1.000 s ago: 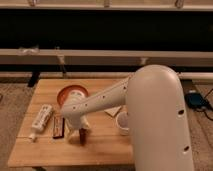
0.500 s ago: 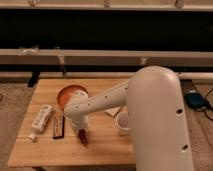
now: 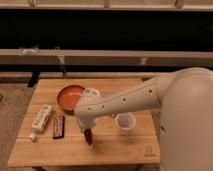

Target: Place the pepper in the ceramic cup

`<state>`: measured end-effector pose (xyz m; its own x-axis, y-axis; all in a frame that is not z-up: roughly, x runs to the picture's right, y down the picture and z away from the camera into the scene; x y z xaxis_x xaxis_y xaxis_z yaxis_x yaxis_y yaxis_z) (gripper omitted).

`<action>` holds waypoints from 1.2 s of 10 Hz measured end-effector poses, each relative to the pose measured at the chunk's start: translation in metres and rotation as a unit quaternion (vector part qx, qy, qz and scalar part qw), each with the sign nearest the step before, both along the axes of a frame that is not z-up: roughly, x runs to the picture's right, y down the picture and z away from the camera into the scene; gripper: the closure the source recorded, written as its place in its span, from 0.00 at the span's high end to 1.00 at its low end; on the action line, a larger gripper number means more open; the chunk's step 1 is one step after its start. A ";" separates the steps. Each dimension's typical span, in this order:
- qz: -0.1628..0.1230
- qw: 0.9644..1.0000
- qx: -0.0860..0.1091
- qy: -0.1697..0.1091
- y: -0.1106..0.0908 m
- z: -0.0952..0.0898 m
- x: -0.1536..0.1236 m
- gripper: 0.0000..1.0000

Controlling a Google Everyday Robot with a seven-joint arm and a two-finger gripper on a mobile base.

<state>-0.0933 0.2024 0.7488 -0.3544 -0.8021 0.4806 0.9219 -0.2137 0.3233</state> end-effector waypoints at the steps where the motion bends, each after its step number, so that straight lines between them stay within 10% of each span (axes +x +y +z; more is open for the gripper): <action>1: 0.009 1.000 0.019 -0.001 -0.012 -0.017 0.014 0.00; 5: 0.047 0.996 0.071 0.003 -0.058 -0.045 0.077 0.00; 12: 0.152 0.984 0.077 0.062 -0.105 -0.017 0.192 0.00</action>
